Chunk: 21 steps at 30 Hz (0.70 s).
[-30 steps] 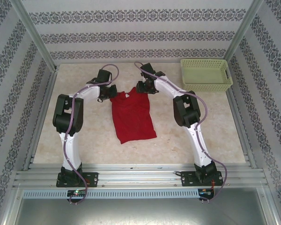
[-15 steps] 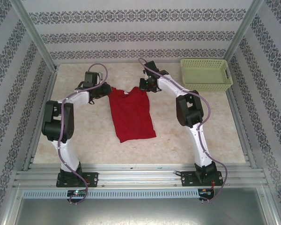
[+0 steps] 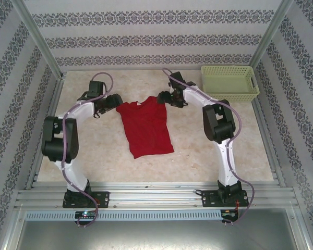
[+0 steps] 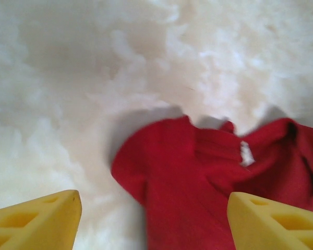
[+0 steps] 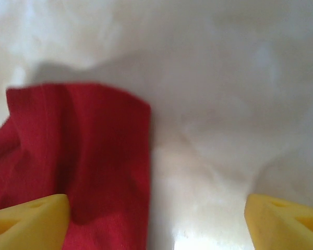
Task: Fold the inside-out t-shirt
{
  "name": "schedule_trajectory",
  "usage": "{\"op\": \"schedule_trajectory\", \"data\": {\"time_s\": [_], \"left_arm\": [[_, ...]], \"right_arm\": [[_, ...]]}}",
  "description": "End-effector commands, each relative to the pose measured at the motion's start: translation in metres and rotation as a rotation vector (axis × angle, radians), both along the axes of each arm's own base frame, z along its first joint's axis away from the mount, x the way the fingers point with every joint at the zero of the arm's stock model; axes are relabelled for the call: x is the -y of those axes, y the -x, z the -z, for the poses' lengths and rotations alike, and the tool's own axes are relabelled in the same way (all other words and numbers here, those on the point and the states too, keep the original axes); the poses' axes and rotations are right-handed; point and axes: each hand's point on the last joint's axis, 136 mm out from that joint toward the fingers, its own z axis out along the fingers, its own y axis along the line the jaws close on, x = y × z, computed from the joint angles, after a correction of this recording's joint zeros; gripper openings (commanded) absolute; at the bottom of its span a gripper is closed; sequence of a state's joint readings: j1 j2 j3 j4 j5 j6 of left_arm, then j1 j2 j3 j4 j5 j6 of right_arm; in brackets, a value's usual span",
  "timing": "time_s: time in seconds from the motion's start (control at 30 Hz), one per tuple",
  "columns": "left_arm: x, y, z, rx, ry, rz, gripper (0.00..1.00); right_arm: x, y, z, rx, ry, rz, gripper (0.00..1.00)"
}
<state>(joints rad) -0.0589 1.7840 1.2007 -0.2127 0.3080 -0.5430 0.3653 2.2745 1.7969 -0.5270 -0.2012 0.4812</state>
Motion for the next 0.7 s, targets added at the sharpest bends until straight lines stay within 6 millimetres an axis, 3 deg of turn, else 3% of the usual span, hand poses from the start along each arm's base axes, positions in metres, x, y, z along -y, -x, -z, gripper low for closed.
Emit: {"op": "schedule_trajectory", "data": {"time_s": [0.0, 0.23, 0.37, 0.67], "left_arm": [[0.026, 0.027, 0.017, -0.074, 0.070, 0.014, 0.75], [0.066, 0.051, 0.052, -0.160, 0.112, 0.069, 0.75], [0.086, 0.064, 0.061, -0.188, 0.113, 0.105, 0.74], [0.116, 0.069, 0.074, -0.194, 0.177, 0.150, 0.57]], "right_arm": [[-0.014, 0.012, -0.026, 0.046, -0.077, -0.017, 0.92], [-0.035, 0.043, -0.003, -0.021, -0.113, -0.028, 0.95], [-0.045, 0.057, 0.011, -0.067, -0.100, -0.025, 0.94], [-0.092, 0.090, 0.031, -0.157, -0.156, -0.066, 0.83]]}}
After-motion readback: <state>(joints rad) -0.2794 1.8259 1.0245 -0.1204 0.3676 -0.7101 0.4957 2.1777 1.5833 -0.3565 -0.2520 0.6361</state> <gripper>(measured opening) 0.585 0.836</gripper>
